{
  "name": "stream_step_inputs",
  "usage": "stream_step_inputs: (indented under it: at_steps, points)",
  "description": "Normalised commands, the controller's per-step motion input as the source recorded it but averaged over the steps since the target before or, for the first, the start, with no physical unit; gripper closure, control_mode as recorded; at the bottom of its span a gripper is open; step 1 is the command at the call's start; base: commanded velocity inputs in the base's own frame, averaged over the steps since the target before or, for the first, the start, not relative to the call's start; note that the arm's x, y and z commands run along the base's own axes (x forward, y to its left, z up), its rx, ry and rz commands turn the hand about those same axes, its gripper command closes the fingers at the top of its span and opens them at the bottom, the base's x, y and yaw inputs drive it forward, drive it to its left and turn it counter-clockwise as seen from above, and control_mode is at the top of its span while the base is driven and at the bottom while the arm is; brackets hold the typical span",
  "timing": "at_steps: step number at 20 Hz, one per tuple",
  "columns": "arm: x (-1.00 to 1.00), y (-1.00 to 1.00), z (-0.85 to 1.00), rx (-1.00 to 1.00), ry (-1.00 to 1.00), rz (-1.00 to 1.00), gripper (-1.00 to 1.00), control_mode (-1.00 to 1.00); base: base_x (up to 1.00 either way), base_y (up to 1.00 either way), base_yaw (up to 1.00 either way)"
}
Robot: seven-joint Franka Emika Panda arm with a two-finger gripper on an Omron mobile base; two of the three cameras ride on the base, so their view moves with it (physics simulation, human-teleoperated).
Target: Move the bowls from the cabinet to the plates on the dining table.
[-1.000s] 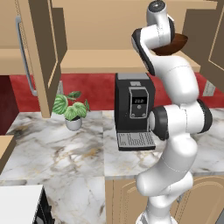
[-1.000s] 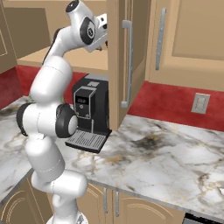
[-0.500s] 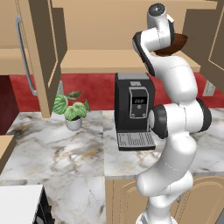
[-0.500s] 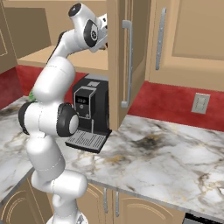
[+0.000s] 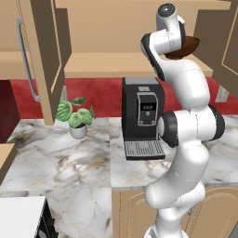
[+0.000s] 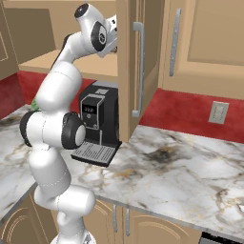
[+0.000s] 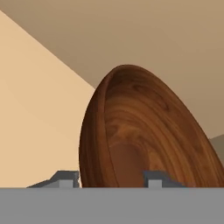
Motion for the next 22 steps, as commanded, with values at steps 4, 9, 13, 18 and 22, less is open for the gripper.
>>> stream_step_inputs:
  at_steps: [4,9,13,18,22]
  points:
    - [0.00,0.00,0.00,0.00,0.00,0.00,1.00,-1.00,0.00,0.00,0.00]
    - [0.00,0.00,0.00,0.00,0.00,0.00,1.00,-1.00,0.00,0.00,0.00]
    - [-0.04,0.00,0.00,0.01,0.00,0.00,1.00,-1.00,0.00,0.00,0.00]
    - [-0.42,0.14,0.00,0.00,0.00,0.00,1.00,-1.00,0.00,0.00,0.00]
    - [-0.47,0.25,0.00,0.00,0.00,0.00,1.00,-1.00,0.00,0.00,0.00]
